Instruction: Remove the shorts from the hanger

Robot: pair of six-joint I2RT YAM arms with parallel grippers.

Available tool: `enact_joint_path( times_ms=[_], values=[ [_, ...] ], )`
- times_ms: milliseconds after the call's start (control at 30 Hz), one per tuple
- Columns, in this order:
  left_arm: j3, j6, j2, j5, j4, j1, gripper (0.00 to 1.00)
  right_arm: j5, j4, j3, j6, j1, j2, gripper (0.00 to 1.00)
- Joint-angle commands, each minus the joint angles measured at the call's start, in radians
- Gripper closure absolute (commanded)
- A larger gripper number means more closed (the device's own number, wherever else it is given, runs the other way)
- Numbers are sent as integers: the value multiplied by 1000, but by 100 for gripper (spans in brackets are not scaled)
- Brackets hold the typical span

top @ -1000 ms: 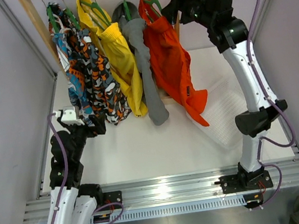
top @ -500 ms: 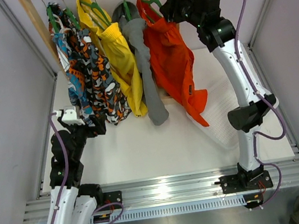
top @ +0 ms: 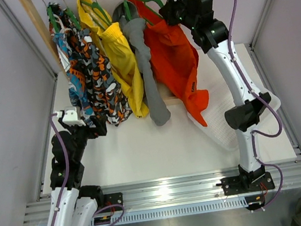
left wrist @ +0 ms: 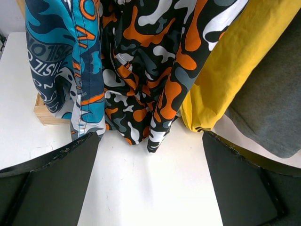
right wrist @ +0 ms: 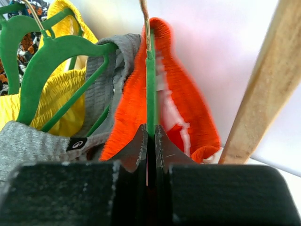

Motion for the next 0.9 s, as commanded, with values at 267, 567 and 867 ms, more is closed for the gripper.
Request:
enact_joint_path(
  times_ms=[267,567,867],
  values=[
    [22,22,11,23,24,-9,1,26,19,197,-52,21,-18,100],
    [22,24,13,32,26,-9,1,22,-15,203,-71,26,-77,100],
    [18,25,-6,53,36,-10,1,-1,-72,-36,-149,26,-242,100]
  ],
)
